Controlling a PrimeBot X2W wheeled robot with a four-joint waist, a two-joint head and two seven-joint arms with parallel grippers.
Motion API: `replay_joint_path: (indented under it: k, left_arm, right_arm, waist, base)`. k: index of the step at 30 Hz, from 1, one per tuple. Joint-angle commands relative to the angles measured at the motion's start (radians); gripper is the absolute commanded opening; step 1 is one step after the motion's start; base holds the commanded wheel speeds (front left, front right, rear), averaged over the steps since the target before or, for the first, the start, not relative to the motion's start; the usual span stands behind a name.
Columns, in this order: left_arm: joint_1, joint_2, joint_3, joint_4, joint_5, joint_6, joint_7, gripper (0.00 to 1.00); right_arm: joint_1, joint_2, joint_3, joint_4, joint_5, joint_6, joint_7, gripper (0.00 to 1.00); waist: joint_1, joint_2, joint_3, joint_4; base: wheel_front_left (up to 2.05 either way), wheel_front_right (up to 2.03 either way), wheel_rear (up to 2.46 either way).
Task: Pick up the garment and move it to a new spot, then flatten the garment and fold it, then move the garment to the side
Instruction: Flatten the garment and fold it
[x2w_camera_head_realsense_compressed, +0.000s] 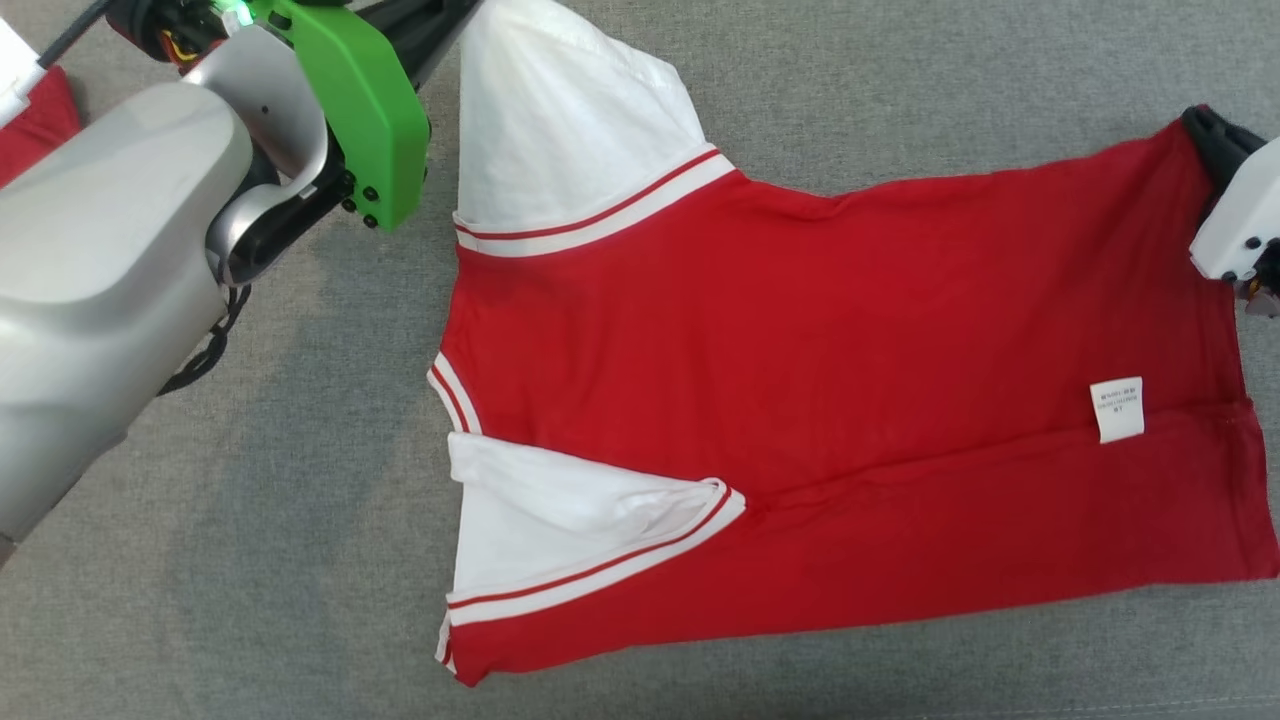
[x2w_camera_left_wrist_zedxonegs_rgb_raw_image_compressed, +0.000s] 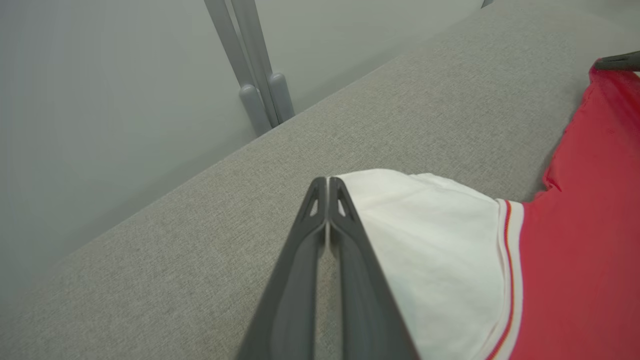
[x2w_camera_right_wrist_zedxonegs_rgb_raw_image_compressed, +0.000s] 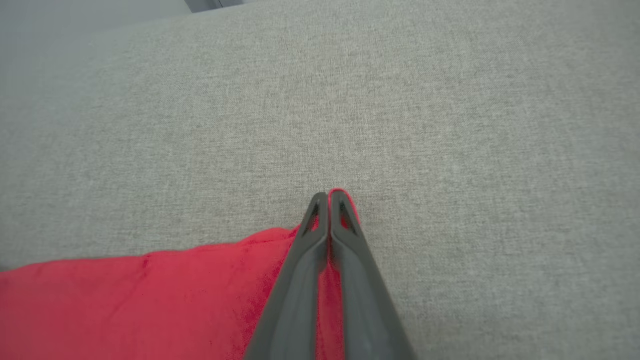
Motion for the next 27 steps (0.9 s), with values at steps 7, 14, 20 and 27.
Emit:
replay_joint_path:
  k: [7, 14, 20, 27]
  left_arm:
    - [-0.083, 0.037, 0.003, 0.01, -0.004, 0.003, -0.11, 0.0]
    - [-0.054, 0.038, -0.007, -0.004, -0.042, 0.003, -0.149, 0.0]
    - [0.035, 0.085, -0.016, -0.085, -0.071, 0.003, -0.161, 0.0]
    - [0.16, 0.16, -0.021, -0.224, -0.076, 0.004, -0.147, 0.0]
  right_arm:
    - [-0.058, -0.009, -0.07, -0.027, 0.042, 0.0, -0.065, 0.0]
    - [-0.023, -0.011, -0.083, -0.052, 0.064, 0.0, -0.084, 0.0]
    - [0.061, -0.015, -0.105, -0.085, 0.084, 0.0, -0.081, 0.0]
    - [0.21, -0.028, -0.158, -0.132, 0.104, 0.0, -0.076, 0.0]
  waist:
    - [-0.0001, 0.0, 0.025, 0.008]
    - [-0.0001, 0.0, 0.011, 0.028]
    - [-0.0001, 0.0, -0.026, 0.046]
    - [-0.0001, 0.0, -0.081, 0.077]
  base:
    - [0.0, 0.0, 0.0]
    - [0.0, 0.0, 0.0]
    - [0.0, 0.0, 0.0]
    - [0.0, 0.0, 0.0]
